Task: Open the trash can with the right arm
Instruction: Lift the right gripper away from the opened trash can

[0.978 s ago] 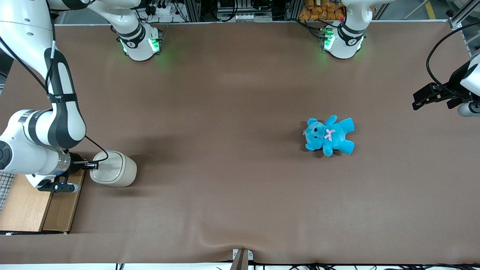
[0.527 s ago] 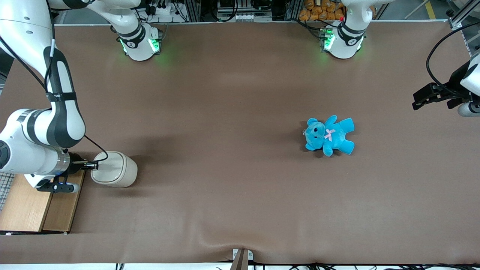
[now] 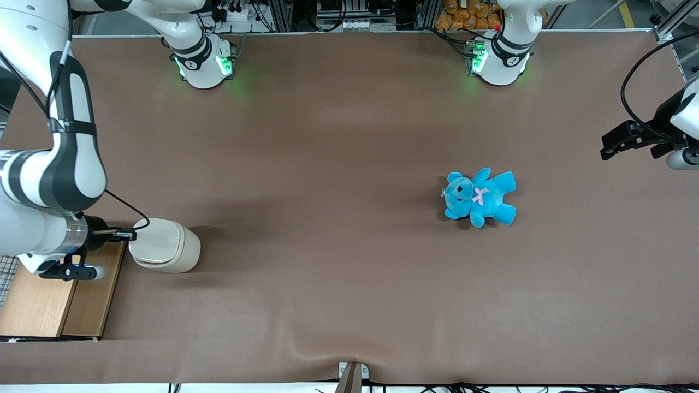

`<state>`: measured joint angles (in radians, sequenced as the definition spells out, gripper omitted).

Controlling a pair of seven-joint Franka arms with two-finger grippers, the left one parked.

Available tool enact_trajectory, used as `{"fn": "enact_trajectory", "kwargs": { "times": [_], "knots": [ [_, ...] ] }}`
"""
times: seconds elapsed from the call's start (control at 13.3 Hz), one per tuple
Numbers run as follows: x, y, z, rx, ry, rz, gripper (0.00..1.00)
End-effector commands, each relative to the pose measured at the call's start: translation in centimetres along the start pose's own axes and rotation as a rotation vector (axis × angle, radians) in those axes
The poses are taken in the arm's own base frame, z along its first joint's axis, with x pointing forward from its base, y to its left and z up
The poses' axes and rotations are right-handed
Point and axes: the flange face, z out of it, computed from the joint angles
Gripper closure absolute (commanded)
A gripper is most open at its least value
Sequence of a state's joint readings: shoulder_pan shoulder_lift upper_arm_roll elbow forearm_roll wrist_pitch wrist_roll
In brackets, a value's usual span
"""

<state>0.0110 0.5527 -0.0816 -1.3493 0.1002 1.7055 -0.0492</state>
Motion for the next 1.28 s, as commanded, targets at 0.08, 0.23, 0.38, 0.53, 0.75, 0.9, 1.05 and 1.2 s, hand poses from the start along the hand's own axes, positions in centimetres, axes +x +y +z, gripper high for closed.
{"fn": "enact_trajectory", "kwargs": {
  "times": [0.08, 0.23, 0.38, 0.53, 0.75, 0.9, 1.05, 1.2],
  "knots": [
    [-0.9, 0.0, -4.5, 0.013, 0.030, 0.010, 0.00],
    [-1.3, 0.1, -5.5, 0.015, 0.045, 0.011, 0.00],
    [-2.3, 0.2, -7.9, 0.015, 0.077, 0.011, 0.00],
    [-4.3, 0.5, -10.5, 0.015, 0.060, 0.016, 0.00],
    [-8.1, 2.5, -16.5, 0.018, 0.124, 0.050, 0.00],
    [-10.9, 2.7, -19.0, 0.023, 0.120, 0.046, 0.00],
    [-12.9, 2.8, -20.4, 0.024, 0.108, 0.048, 0.00],
    [-14.8, 3.0, -21.1, 0.017, 0.114, 0.057, 0.00]
  ]
}}
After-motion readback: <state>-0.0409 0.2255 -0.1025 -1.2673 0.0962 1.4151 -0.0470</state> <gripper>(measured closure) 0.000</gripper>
